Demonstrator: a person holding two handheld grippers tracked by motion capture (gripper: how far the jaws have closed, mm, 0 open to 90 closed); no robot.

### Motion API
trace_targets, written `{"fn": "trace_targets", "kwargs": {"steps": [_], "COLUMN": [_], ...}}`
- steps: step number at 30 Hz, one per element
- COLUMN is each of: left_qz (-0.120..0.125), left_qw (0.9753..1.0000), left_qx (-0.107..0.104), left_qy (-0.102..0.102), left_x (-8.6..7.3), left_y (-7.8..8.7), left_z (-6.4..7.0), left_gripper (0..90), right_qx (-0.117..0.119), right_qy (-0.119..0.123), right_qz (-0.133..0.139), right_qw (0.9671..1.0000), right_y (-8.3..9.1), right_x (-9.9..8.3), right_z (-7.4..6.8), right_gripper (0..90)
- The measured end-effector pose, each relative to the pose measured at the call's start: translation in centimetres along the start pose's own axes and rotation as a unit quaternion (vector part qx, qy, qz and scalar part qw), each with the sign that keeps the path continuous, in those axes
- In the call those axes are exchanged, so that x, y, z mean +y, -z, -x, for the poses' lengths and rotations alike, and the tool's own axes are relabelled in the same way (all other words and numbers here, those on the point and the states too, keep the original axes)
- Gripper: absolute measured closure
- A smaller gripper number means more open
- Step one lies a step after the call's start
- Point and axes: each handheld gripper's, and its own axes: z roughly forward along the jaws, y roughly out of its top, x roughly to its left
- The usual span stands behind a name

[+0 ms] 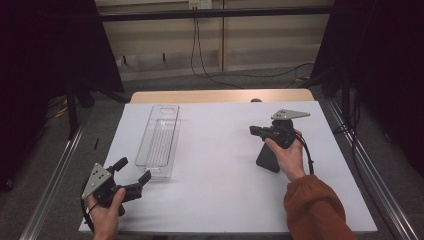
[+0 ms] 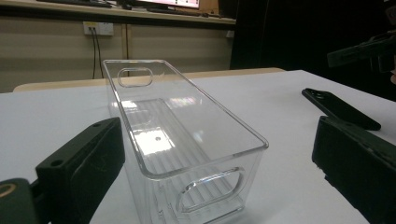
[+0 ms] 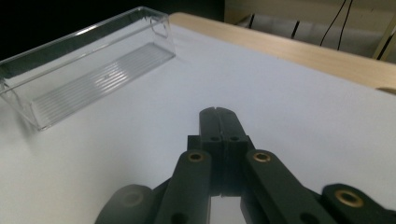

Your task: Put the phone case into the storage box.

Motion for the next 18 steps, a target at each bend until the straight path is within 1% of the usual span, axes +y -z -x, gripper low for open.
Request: {"fn": "trace_targets", "kwargs": {"steps": [1,2,3,4,5,6,7,9,10,11,13,14,15,18], "left_qz": [-0.001,-0.001,-0.001,-0.002,-0.001,0.001,0.001,0.000,0.000,0.001,-0.003,-0.003,-0.006,-0.008], "left_qw": [1.0000,1.0000,1.0000,1.0000,1.0000,1.0000,1.0000,1.0000,1.0000,1.0000,1.0000,1.0000,1.0000,1.0000], "left_qx": [0.000,0.000,0.000,0.000,0.001,0.000,0.000,-0.001,-0.001,0.001,0.001,0.001,0.000,-0.001], "left_qy": [0.000,0.000,0.002,0.001,0.002,0.004,0.004,0.000,0.001,0.004,0.002,0.002,0.001,-0.002], "left_x": [0.0,0.0,0.0,0.0,0.0,0.0,0.0,0.0,0.0,0.0,-0.1,-0.1,-0.1,-0.1], "left_y": [0.0,0.0,0.0,0.0,0.0,0.0,0.0,0.0,0.0,0.0,0.0,0.0,0.0,0.0], "left_z": [0.0,0.0,0.0,0.0,0.0,0.0,0.1,0.0,0.0,0.1,0.0,0.0,0.0,0.0], "left_gripper": [2.6,2.6,2.6,2.6,2.6,2.6,2.6,2.6,2.6,2.6,2.6,2.6,2.6,2.6], "right_qx": [0.004,0.006,0.006,0.007,0.013,0.013,0.013,0.009,0.009,0.010,0.009,0.009,0.009,0.005], "right_qy": [-0.004,-0.006,-0.006,-0.008,-0.014,-0.014,-0.013,-0.005,-0.005,-0.003,-0.010,-0.010,-0.015,-0.024], "right_qz": [-0.020,-0.030,-0.030,-0.036,-0.055,-0.055,-0.075,-0.092,-0.092,-0.111,-0.132,-0.132,-0.158,-0.190], "right_qw": [0.9998,0.9995,0.9995,0.9993,0.9983,0.9983,0.9970,0.9957,0.9957,0.9938,0.9912,0.9912,0.9873,0.9815], "right_y": [-0.1,-0.2,-0.2,-0.3,-0.4,-0.4,-0.6,-0.6,-0.6,-0.7,-0.9,-0.9,-1.0,-1.4], "right_x": [0.2,0.2,0.2,0.3,0.4,0.4,0.4,0.3,0.3,0.3,0.2,0.2,0.1,-0.2], "right_z": [0.1,0.1,0.1,0.2,0.2,0.2,0.2,0.1,0.1,0.1,0.1,0.1,0.3,0.5], "right_gripper": [90.0,90.0,90.0,90.0,90.0,90.0,90.0,90.0,90.0,90.0,90.0,90.0,90.0,90.0]}}
